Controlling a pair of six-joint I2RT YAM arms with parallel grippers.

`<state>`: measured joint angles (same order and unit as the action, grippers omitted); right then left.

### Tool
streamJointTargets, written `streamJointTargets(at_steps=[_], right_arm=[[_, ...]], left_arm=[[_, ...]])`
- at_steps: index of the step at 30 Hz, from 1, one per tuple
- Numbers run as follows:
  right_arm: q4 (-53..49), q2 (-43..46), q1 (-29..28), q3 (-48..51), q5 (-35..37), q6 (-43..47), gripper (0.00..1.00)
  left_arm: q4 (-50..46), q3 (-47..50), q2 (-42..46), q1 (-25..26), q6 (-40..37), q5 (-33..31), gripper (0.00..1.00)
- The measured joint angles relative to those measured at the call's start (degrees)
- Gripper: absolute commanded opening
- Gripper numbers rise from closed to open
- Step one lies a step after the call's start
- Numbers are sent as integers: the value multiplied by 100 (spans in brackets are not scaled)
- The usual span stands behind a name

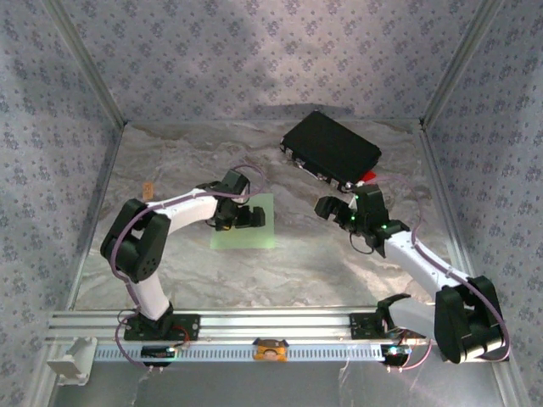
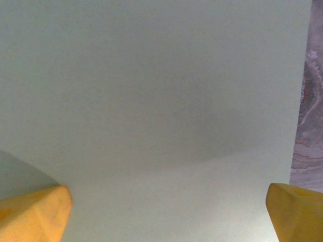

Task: Fold a paper plane with a square sheet of paper (pick it up from the middle)
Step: Move the square sheet of paper to the center of the table.

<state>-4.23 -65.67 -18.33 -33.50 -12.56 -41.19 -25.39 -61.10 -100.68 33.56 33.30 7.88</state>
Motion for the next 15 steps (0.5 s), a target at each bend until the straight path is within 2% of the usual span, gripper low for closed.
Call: streamJointTargets(at_steps=[15], right_arm=[[-184,601,212,229,254,-48,99]], left_arm=[[-243,-669,-457,750,284,-476,99]])
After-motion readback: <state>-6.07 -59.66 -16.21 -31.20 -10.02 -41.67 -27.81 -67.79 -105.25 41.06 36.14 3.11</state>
